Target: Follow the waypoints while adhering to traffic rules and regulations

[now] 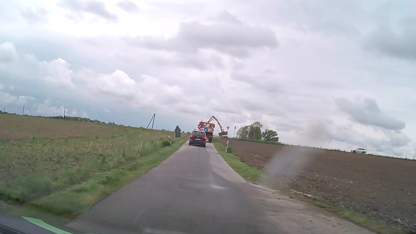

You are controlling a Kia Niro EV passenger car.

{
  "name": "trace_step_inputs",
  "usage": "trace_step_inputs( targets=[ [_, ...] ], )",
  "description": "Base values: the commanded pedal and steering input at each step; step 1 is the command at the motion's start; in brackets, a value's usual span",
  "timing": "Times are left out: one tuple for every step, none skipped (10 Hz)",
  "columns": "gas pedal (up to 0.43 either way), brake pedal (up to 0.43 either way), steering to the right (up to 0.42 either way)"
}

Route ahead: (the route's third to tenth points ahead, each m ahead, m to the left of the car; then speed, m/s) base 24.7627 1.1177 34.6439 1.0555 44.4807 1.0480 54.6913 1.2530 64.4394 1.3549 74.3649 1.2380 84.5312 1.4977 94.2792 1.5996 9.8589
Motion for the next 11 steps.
trace_step_inputs(
  targets=[
    [0.000,0.201,0.000],
    [0.000,0.201,0.000],
    [0.000,0.201,0.000],
    [0.000,0.201,0.000],
    [0.000,0.207,0.000],
    [0.000,0.207,0.000],
    [0.000,0.201,0.000],
    [0.000,0.201,0.000],
    [0.000,0.207,-0.001],
    [0.000,0.207,-0.001],
    [0.000,0.207,-0.001]
  ],
)
